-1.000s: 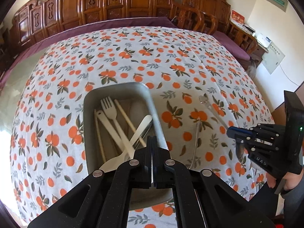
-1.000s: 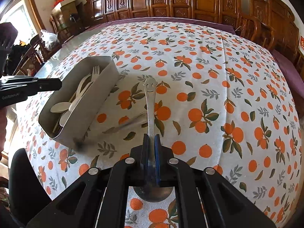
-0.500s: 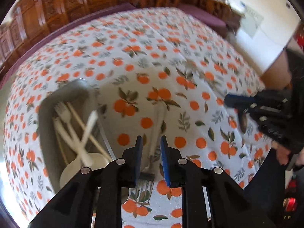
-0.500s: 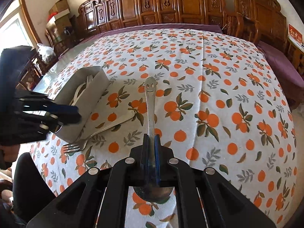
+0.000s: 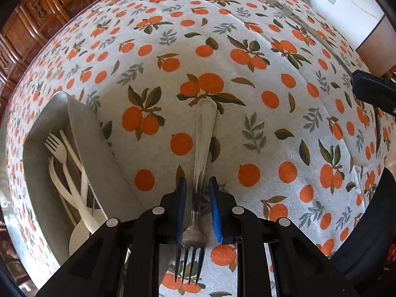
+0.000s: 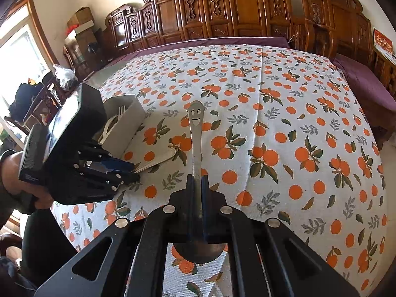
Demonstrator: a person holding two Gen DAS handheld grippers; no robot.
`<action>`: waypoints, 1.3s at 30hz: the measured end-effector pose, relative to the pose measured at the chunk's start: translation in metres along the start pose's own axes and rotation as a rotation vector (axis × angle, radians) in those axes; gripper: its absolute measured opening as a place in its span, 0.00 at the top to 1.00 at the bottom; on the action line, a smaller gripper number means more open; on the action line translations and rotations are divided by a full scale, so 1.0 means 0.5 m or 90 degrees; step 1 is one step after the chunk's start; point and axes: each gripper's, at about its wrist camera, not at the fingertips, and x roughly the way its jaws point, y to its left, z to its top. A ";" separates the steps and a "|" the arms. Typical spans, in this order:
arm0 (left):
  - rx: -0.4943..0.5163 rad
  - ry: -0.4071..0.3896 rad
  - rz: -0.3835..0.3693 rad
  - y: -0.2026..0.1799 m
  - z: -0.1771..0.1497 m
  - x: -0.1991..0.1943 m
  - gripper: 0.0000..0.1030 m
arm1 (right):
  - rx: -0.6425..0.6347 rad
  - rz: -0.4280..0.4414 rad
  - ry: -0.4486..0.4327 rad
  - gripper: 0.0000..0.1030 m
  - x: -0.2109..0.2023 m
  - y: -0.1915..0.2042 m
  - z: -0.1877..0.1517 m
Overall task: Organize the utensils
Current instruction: 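Lower the metal fork into the grey tray and open the left tool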
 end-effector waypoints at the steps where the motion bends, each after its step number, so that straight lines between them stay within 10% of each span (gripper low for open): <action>1: -0.003 0.000 -0.003 0.000 0.003 0.002 0.85 | -0.001 0.000 0.000 0.93 0.000 0.001 0.000; 23: -0.063 -0.127 -0.051 0.011 -0.056 -0.133 0.94 | -0.016 0.004 0.000 0.93 -0.004 0.036 0.004; 39: -0.184 -0.203 -0.038 0.192 -0.083 -0.211 0.94 | -0.047 0.053 -0.013 0.93 0.025 0.157 0.075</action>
